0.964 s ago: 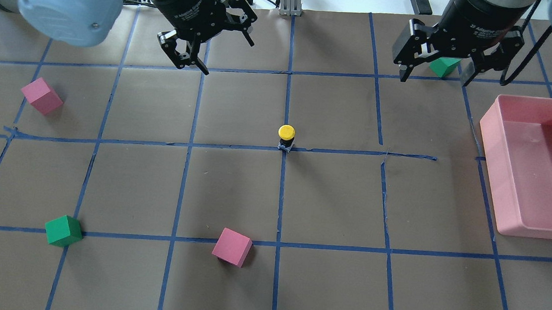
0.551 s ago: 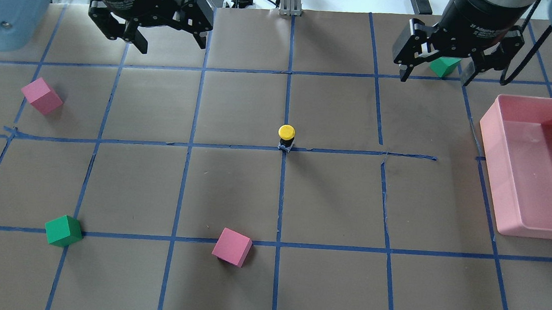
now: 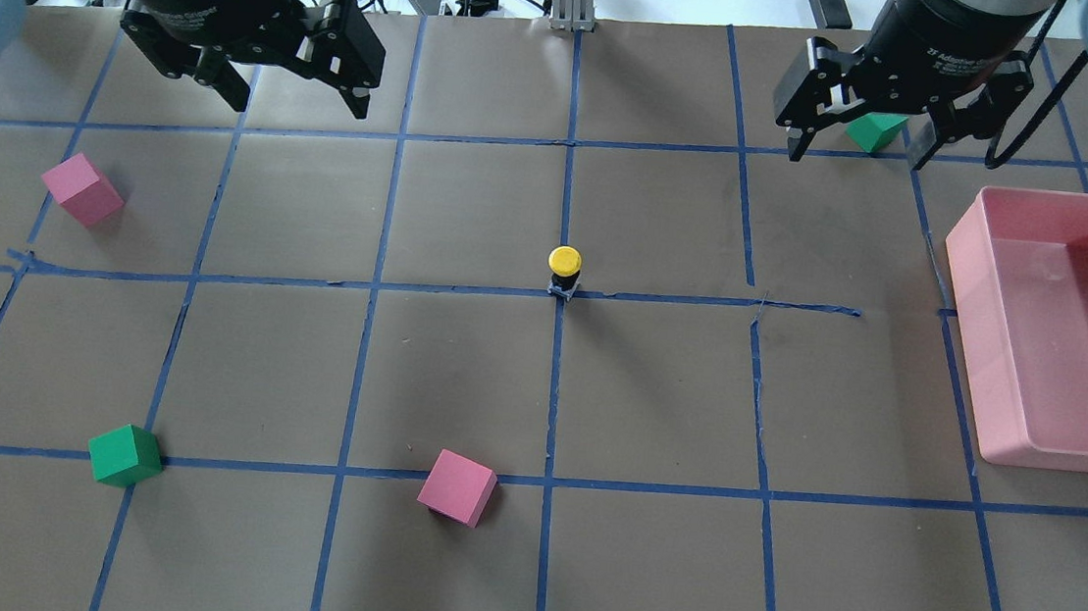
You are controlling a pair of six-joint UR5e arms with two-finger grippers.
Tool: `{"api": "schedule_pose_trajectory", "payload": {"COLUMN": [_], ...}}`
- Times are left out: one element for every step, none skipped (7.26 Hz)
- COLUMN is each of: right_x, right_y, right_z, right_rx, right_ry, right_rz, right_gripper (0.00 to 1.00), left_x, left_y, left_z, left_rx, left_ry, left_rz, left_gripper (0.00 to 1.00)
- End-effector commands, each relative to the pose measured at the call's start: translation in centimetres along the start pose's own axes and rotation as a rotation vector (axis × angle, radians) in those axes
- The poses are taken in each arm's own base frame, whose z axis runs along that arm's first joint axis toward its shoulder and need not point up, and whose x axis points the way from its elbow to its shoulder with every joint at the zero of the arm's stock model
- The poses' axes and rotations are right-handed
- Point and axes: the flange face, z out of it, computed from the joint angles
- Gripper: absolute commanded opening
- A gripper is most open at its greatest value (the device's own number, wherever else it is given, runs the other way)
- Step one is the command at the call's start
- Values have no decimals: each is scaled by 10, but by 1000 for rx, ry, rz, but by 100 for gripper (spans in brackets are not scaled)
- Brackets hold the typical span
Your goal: Align button upright
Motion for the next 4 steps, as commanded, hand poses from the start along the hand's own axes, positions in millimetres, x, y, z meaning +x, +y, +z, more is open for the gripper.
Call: {"api": "schedule_pose_trajectory", "payload": {"right_x": [0,0,0,0], "right_y": [0,0,0,0], "right_z": [0,0,-1,0], "right_rx": [0,0,1,-2], "right_ry": [0,0,0,0], "right_rz": [0,1,1,1], "right_gripper": [100,100,100,100], "left_x": [-4,-4,-4,-10], "left_y": [0,1,1,4], "left_z": [-2,-2,-2,-3], "left_rx": [7,7,5,3], "left_ry": [-8,-11,-11,-73], "left_rz": [5,5,6,8], "left_gripper": [100,100,100,100]}}
